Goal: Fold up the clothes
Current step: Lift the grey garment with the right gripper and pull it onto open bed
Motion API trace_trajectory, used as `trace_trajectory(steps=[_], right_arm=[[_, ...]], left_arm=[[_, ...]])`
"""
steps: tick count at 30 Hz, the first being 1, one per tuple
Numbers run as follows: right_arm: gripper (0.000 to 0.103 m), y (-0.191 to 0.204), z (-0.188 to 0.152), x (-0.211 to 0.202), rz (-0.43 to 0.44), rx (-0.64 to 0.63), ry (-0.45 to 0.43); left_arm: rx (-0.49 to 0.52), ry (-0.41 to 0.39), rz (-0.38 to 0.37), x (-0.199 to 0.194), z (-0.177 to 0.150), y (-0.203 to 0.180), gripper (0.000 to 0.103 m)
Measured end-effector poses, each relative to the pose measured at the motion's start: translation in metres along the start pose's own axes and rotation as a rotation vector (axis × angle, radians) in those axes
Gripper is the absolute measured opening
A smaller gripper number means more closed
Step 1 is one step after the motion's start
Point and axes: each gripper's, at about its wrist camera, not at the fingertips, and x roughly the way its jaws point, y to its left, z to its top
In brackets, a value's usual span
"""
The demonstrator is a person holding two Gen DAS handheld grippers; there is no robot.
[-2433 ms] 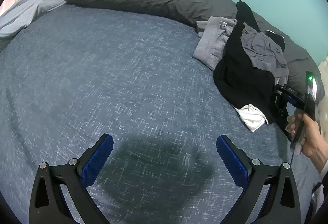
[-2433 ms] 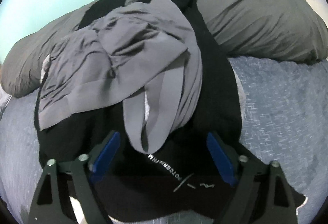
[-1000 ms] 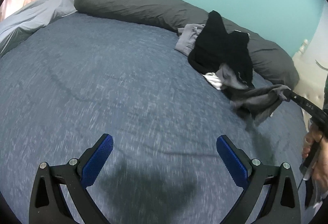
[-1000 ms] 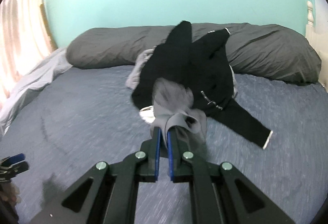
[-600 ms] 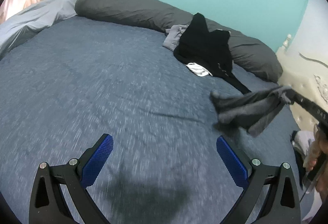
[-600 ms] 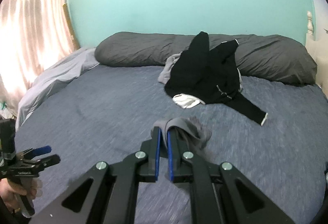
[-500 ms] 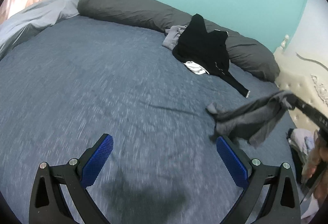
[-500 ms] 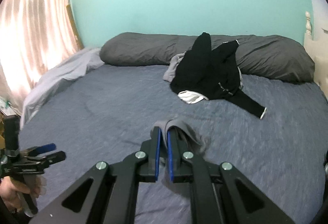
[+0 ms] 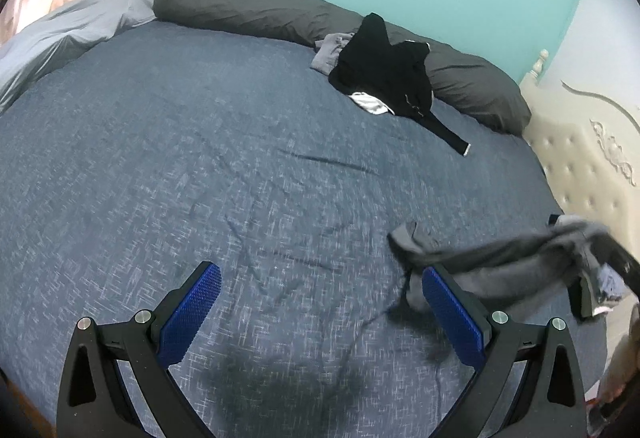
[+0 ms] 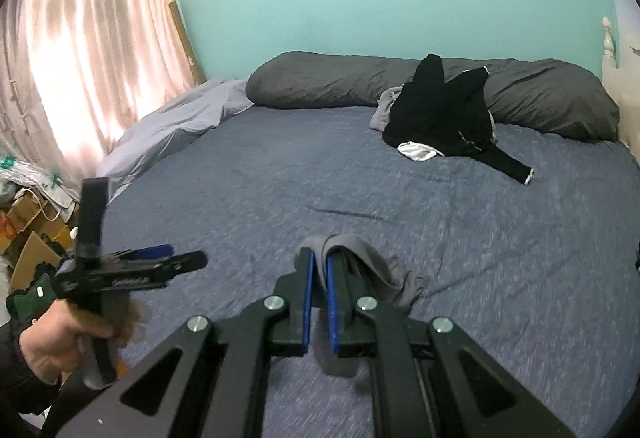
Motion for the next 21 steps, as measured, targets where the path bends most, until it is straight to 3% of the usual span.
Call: trace_trajectory(steps=[4,11,21], right_arm=[[0.006,-0.006,-0.029,-0.003,0.002,0.033,0.028],[0.006,-0.035,-0.088,0.029,-0.003,0.144,0.077],[0.006,-0.074,-0.122,0.069,-0.033,0.226,0.081]], left_arm=[[0.005,0.013,-0.01,0.015,-0.009,-0.004,0.103],[0.016,0.067,-0.014,0.059,-0.03,-0.007,0.103],[0.069,0.11,-0.035,0.136,-0.04,-0.018,0.103]])
